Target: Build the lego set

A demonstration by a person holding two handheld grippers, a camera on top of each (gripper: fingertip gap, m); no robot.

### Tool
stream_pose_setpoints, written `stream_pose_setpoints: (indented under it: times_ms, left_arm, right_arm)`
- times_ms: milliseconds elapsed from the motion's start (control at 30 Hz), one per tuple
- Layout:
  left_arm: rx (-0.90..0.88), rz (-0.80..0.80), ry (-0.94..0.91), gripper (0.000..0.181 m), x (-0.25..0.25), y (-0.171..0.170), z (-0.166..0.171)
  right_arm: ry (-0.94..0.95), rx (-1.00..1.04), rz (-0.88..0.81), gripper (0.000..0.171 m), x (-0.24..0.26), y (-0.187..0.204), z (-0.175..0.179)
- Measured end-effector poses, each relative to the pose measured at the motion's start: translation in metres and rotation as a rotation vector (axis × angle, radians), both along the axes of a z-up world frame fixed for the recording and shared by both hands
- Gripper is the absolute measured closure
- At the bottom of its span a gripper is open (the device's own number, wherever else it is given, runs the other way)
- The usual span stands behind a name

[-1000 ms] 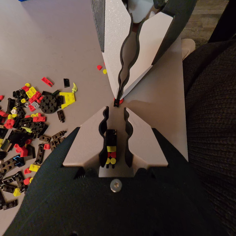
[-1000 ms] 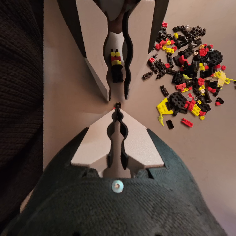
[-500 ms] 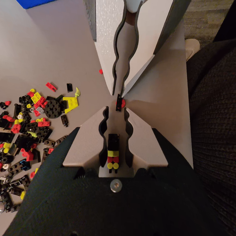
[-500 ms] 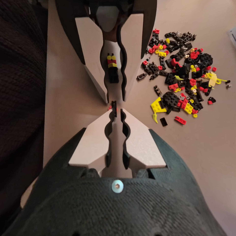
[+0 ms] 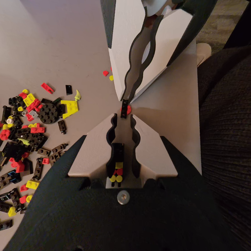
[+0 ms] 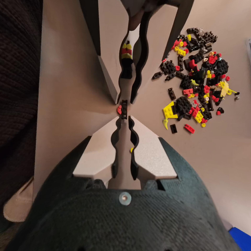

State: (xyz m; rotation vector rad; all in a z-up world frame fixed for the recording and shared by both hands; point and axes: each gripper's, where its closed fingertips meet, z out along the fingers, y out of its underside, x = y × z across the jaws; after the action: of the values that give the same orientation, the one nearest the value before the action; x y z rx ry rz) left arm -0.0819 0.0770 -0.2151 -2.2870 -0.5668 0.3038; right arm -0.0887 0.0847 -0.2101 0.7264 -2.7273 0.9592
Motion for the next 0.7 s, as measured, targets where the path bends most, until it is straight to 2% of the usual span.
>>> stream_pose_setpoints:
  times_ms: [467,700]
  left_arm:
    - [-0.011,-0.012,0.036,0.163,-0.001,-0.002,0.003]
    - [0.004,-0.011,0.046,0.163,-0.002,-0.005,0.008]
  right_arm:
    - [-0.037,0.02,-0.006,0.164,0.004,0.001,0.0]
    - [-0.124,0.023,-0.019,0.164,0.002,0.005,0.008]
